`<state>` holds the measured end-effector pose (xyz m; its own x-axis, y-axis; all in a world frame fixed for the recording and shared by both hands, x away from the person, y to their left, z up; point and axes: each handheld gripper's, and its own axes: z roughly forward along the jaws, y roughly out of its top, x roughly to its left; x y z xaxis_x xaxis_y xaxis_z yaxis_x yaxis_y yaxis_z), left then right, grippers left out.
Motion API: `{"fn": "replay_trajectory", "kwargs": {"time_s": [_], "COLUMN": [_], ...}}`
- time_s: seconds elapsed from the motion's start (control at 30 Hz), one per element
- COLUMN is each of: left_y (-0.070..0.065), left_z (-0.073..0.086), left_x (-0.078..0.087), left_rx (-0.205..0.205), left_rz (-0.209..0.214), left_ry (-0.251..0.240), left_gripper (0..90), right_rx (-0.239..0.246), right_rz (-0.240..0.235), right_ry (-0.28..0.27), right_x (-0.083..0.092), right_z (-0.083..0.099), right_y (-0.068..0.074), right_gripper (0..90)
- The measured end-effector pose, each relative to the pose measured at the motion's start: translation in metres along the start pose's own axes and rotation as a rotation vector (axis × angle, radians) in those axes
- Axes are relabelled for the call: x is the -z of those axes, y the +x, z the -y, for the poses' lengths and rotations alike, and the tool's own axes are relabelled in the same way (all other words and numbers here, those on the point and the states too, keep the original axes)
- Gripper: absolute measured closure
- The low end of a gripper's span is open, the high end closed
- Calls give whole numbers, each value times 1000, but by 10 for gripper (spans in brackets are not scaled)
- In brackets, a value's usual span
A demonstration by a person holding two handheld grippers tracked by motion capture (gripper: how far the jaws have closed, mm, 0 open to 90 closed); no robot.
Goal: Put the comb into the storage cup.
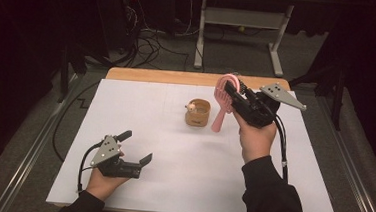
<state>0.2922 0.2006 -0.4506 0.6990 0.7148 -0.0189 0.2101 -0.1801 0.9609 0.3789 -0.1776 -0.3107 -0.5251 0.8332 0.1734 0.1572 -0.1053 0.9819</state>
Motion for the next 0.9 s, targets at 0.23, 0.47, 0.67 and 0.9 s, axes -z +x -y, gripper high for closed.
{"fn": "replay_trajectory", "kwargs": {"time_s": [0.23,0.47,0.67,0.9], "left_y": [-1,-1,-1,-1], "left_z": [0,0,0,1], "left_x": [-1,-1,0,0], "left_rx": [1,-5,0,0], "left_rz": [4,3,6,9], "left_ry": [1,3,2,3], "left_gripper": [0,0,0,0], "right_rx": [5,11,8,9], "right_rz": [6,15,23,33], "right_ry": [-13,-31,-45,-65], "right_x": [-9,-16,-22,-30], "right_z": [-6,-16,-24,-25], "right_y": [-1,-1,-2,-4], "right_gripper": [667,667,667,667]}}
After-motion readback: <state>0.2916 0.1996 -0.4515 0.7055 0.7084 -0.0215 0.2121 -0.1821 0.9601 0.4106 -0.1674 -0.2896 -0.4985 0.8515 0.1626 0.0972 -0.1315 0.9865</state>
